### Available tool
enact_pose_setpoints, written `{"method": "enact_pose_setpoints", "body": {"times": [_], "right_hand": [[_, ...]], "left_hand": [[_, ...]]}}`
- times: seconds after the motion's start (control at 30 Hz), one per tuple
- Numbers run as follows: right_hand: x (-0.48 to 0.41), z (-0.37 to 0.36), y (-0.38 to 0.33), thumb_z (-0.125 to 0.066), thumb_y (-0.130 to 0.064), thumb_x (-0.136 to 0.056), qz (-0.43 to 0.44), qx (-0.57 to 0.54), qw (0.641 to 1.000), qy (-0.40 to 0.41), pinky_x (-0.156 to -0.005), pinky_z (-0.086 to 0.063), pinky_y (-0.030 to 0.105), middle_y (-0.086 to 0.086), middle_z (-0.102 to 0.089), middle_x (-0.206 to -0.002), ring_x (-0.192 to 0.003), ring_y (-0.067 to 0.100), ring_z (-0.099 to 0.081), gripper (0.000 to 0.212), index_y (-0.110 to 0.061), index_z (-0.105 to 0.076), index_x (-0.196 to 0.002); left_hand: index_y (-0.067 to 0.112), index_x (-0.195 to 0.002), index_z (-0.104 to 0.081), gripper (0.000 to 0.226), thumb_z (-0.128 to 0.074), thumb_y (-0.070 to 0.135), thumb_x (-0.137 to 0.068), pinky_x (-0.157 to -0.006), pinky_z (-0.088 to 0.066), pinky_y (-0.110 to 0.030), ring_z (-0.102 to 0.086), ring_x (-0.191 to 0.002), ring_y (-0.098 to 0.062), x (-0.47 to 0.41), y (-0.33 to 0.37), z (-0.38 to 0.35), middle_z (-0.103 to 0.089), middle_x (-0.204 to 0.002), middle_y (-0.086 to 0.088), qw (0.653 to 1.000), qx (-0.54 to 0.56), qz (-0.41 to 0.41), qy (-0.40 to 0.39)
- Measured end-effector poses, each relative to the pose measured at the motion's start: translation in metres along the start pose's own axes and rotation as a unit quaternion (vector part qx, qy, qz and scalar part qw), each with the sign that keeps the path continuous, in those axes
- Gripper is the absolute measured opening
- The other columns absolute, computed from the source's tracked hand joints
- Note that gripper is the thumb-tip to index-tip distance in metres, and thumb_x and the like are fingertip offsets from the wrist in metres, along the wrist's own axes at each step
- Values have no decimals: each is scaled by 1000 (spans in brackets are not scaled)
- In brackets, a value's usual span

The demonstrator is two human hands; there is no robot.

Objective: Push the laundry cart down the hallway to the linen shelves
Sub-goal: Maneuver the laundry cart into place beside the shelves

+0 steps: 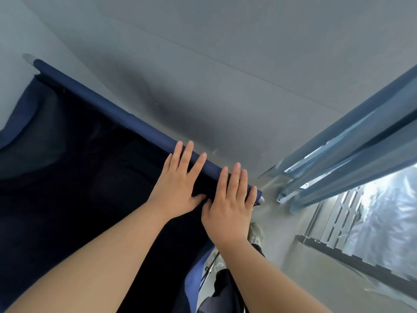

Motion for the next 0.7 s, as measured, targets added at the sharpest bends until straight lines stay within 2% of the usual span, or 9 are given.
{"method": "enact_pose_setpoints", "body": {"times": [0.17, 0.43, 0.7], "right_hand": [[-22, 3, 3, -61, -28, -75, 10, -2, 1000, 6, -114, -14, 53, 18, -24, -159, -146, 34, -20, 83, -7, -30, -149], [-51, 9, 12, -63, -30, -73, 37, -5, 999, 11, -115, -9, 52, 17, -24, -159, -146, 33, -19, 87, -8, -27, -150], [-67, 15, 33, -63, -30, -73, 59, 0, 998, 7, -111, -21, 53, 16, -35, -154, -140, 33, -31, 86, -7, -31, -149]], "left_hand": [[19, -153, 1, 111, -59, 65, -72, -114, -12, -50, 11, -147, -38, -18, -2, 5, 6, -160, -20, 1000, 17, 10, -3], [19, -153, 1, 111, -60, 63, -72, -113, -14, -47, 14, -147, -38, -42, -3, 10, 8, -160, -20, 999, 20, 27, -7], [22, -153, 5, 113, -66, 56, -72, -111, -12, -47, 22, -145, -34, -61, 6, 11, 14, -160, -17, 999, 29, 25, -22]]}}
Point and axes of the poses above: each hand's wrist, its own x-axis away from the middle knuckle, its own z-axis out of the back of the hand, y = z × x, the point moved 3 cm from there along -x, towards the middle knuckle
